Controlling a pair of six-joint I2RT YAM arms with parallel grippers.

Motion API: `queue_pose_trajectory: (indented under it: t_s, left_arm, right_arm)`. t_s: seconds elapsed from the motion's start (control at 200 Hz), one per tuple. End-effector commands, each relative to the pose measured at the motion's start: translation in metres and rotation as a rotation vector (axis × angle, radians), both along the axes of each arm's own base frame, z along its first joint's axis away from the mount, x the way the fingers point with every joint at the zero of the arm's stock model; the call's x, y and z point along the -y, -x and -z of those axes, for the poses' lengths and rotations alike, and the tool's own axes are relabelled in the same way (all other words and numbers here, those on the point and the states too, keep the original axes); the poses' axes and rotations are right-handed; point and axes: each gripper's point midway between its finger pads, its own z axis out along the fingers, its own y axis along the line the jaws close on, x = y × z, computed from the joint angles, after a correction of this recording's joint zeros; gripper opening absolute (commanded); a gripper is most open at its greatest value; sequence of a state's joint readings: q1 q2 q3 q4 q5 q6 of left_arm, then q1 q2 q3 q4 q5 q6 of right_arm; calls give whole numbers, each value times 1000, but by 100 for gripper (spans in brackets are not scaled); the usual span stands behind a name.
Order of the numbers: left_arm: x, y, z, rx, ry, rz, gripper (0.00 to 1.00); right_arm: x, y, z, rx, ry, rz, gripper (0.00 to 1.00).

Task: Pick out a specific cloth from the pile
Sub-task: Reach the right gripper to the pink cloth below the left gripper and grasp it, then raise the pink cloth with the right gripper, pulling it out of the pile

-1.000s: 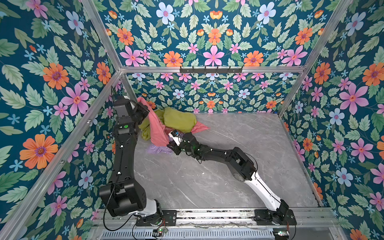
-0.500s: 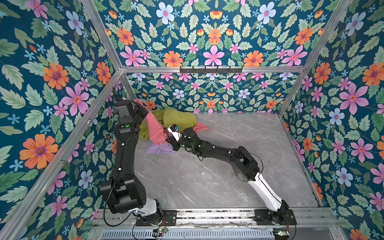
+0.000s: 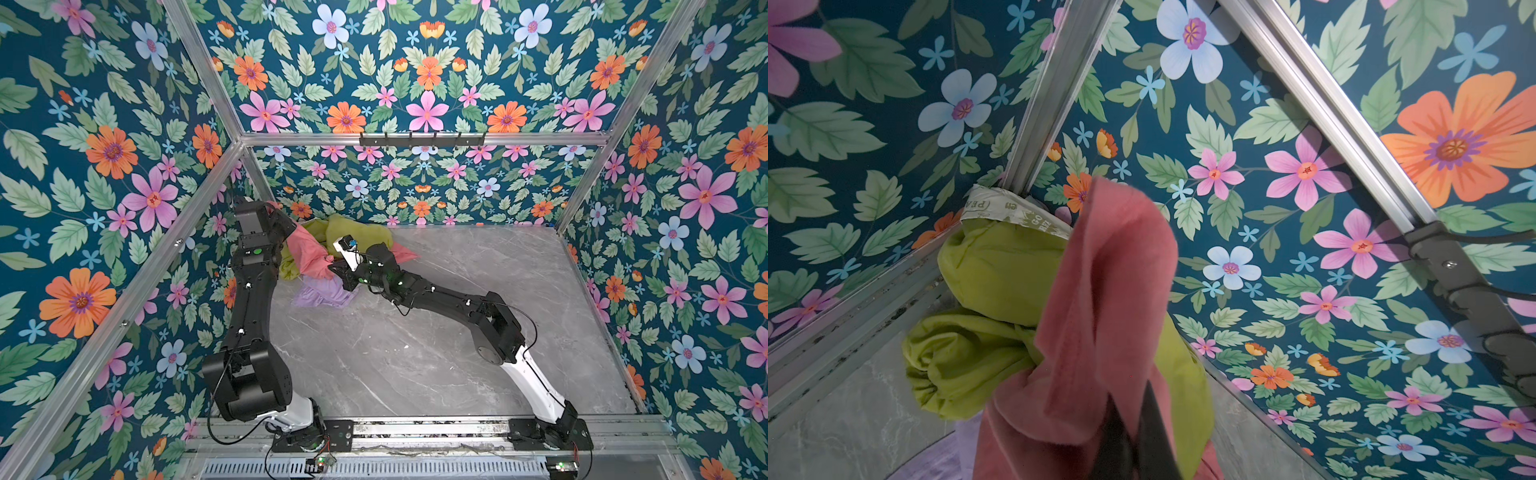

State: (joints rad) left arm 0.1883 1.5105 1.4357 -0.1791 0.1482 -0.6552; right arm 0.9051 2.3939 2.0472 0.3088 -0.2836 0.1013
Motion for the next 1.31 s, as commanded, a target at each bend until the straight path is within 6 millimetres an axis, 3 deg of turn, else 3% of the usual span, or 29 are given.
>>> queue_pose_trajectory:
  t_s: [0.0,0.605,0.955,1.3]
  left_arm:
    - [-3,-3,-9,34,-24,-12,0]
    - [-10,-11,-8,41,-48,-33,0]
    - [-8,-14,-24,79,-40,-22,0]
    - [-5,-10,-37,121,-38,-18,0]
  right_arm:
    - [3,-2,-28,42,-39,7,0]
    - [6,-27,-93,101,-102,14,0]
    - [18,-37,-133,160,-136,33,0]
    - [32,-23,-173,226,-195,20,0]
